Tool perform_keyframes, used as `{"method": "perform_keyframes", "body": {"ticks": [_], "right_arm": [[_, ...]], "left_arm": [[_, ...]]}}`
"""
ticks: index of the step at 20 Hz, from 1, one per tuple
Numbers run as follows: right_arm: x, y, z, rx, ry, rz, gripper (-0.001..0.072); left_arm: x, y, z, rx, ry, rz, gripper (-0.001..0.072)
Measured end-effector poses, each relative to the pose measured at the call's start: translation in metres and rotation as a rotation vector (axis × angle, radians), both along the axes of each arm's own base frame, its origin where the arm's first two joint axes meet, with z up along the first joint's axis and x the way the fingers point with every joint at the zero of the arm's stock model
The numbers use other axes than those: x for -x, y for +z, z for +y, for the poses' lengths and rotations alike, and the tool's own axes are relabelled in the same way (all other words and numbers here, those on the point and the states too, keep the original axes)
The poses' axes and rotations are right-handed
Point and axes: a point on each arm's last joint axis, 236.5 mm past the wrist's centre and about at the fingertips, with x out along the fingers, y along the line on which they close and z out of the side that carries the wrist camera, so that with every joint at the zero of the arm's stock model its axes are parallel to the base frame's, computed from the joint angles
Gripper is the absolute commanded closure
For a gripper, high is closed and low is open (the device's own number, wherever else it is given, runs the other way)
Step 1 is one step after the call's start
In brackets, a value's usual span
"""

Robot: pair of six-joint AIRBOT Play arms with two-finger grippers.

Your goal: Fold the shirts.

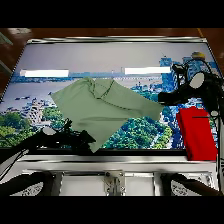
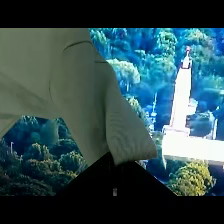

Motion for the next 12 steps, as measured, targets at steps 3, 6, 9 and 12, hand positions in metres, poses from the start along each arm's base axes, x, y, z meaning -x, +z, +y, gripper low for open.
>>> {"method": "perform_keyframes", "body": {"ticks": [3,6,9,12], "right_arm": [[0.000,0.000,0.000,-0.001,-0.003,0.000,0.0650],[-0.001,0.001,0.000,-0.002,-0.004,-0.004,0.0650],[-0.010,0.024,0.002,-0.010,-0.006,-0.068,0.0650],[-0.035,0.110,0.001,-0.006,-0.001,-0.321,0.0650]], "left_arm": [[-0.032,0.002,-0.006,-0.025,0.017,-0.080,0.0669],[-0.071,0.036,-0.018,-0.005,-0.039,-0.237,0.0669],[-0.114,0.113,-0.021,-0.016,-0.160,-0.486,0.0669],[-0.157,0.251,0.000,-0.106,-0.221,-0.833,0.0669]]}}
